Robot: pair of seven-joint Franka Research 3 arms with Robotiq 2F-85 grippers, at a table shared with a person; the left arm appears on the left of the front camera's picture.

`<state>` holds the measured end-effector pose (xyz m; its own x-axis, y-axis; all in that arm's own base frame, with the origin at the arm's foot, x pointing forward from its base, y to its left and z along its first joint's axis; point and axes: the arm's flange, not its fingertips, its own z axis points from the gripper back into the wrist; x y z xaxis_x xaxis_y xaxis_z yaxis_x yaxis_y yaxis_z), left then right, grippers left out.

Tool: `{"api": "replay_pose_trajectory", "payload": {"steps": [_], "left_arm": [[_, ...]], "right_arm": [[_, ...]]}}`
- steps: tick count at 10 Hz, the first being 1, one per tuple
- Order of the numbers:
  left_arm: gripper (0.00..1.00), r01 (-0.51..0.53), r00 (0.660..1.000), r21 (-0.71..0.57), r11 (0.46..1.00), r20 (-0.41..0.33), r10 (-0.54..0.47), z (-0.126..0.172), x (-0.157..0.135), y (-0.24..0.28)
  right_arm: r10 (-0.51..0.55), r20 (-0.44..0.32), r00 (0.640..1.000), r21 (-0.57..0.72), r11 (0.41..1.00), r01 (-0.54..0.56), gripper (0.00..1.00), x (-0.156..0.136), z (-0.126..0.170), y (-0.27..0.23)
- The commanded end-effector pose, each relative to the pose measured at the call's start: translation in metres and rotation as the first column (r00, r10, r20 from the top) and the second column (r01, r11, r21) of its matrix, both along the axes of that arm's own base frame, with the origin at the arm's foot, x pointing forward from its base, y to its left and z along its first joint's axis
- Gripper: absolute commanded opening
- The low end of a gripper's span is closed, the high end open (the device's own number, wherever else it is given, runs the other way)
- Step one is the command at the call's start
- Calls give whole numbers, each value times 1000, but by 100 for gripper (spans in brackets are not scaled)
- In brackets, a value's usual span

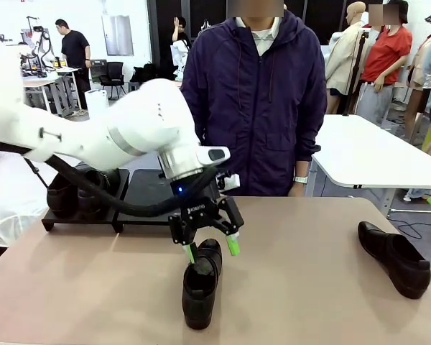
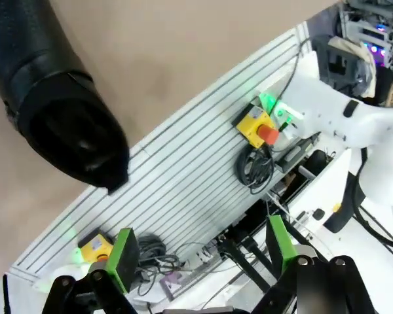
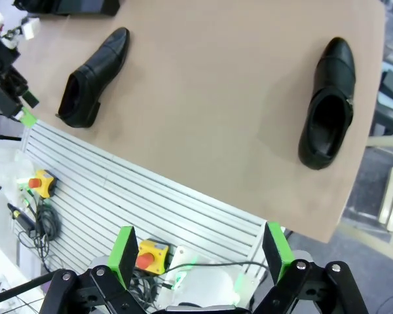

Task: Organize the shoes by placing them on the stand.
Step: Place the Shoe from the middle of the table onto the Shoes Stand.

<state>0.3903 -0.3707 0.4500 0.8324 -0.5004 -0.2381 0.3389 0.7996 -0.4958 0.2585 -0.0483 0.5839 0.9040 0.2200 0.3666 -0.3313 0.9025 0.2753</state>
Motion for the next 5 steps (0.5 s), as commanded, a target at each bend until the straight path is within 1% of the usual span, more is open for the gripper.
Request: {"api": "replay_pose_trajectory", "payload": {"steps": [1,3,4,5], "left_arm": [[100,-8,1000,-21,1000,12,9,21,-8,5],[100,-8,1000,-21,1000,12,9,21,-8,5],[100,-1,1000,-5,1000,3,1,3,1,1],[100,43,995,56,998,93,-48,-11,-2,-10]], "right_arm": [[8,-1,1000,13,1000,-8,100,0,1,-1],[8,-1,1000,13,1000,-8,100,0,1,-1],[8,-1,1000,13,1000,-8,100,0,1,-1],[8,-1,1000,13,1000,-8,100,0,1,-1]]}}
